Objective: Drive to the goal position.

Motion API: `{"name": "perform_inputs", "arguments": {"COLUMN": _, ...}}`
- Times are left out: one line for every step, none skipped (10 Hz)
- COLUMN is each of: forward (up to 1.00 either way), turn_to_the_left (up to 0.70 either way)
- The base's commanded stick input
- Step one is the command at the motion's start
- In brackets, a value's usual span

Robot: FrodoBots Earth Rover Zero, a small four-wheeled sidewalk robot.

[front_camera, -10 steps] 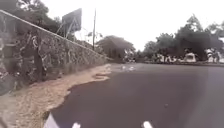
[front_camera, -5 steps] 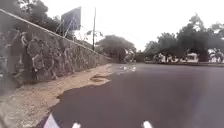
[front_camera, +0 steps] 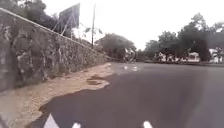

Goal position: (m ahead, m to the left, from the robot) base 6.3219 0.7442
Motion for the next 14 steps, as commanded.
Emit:
{"name": "perform_inputs", "arguments": {"forward": 0.85, "turn_to_the_left": -0.22}}
{"name": "perform_inputs", "arguments": {"forward": 0.85, "turn_to_the_left": -0.22}}
{"name": "perform_inputs", "arguments": {"forward": 0.85, "turn_to_the_left": -0.22}}
{"name": "perform_inputs", "arguments": {"forward": 0.85, "turn_to_the_left": -0.2}}
{"name": "perform_inputs", "arguments": {"forward": 0.85, "turn_to_the_left": -0.18}}
{"name": "perform_inputs", "arguments": {"forward": 0.85, "turn_to_the_left": 0.0}}
{"name": "perform_inputs", "arguments": {"forward": 0.85, "turn_to_the_left": 0.0}}
{"name": "perform_inputs", "arguments": {"forward": 0.85, "turn_to_the_left": 0.0}}
{"name": "perform_inputs", "arguments": {"forward": 0.85, "turn_to_the_left": 0.0}}
{"name": "perform_inputs", "arguments": {"forward": 0.85, "turn_to_the_left": 0.0}}
{"name": "perform_inputs", "arguments": {"forward": 0.85, "turn_to_the_left": 0.0}}
{"name": "perform_inputs", "arguments": {"forward": 0.85, "turn_to_the_left": 0.0}}
{"name": "perform_inputs", "arguments": {"forward": 0.85, "turn_to_the_left": 0.0}}
{"name": "perform_inputs", "arguments": {"forward": 0.85, "turn_to_the_left": 0.0}}
